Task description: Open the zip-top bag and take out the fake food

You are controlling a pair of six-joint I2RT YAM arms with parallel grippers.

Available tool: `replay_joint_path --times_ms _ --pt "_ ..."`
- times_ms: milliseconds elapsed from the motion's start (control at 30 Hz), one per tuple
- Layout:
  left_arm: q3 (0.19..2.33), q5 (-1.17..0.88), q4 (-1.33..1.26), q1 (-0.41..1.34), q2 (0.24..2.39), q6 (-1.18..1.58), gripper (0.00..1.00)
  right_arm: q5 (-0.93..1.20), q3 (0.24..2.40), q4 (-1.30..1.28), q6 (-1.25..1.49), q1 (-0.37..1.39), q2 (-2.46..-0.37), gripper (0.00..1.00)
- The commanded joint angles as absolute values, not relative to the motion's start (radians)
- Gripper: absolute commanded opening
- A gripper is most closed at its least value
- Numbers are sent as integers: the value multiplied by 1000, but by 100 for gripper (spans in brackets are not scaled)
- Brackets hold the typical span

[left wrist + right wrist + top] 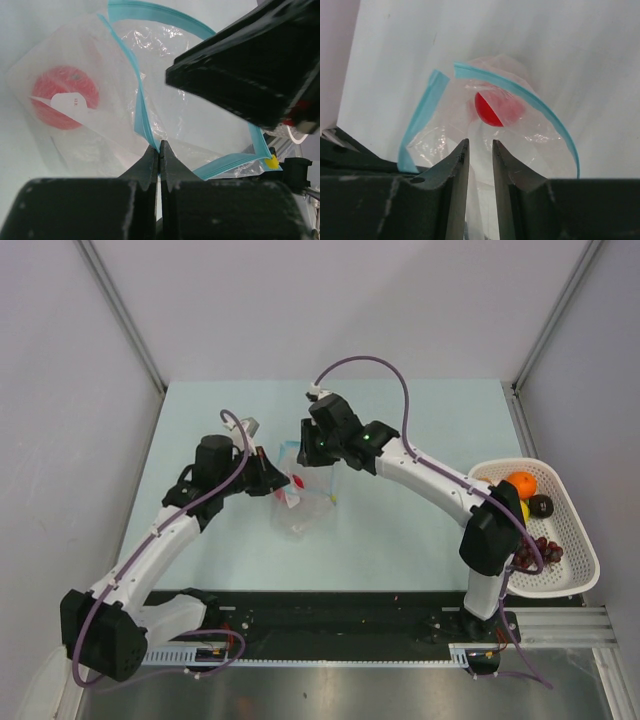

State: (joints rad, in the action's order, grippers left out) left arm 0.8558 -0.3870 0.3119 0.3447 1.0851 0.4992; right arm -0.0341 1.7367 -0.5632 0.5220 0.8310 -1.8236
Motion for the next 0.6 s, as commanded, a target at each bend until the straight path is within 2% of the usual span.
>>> replay_joint_path --times_ms 0,333,567 --pt "907 -365 319 362 1048 531 0 -21 1709 -523 515 857 -1838 29" --pt "920 -371 302 400 1091 566 0 32 1750 -468 543 874 -1983 28" --pt "923 -402 275 403 1126 563 0 104 1671 -295 531 850 -2043 30"
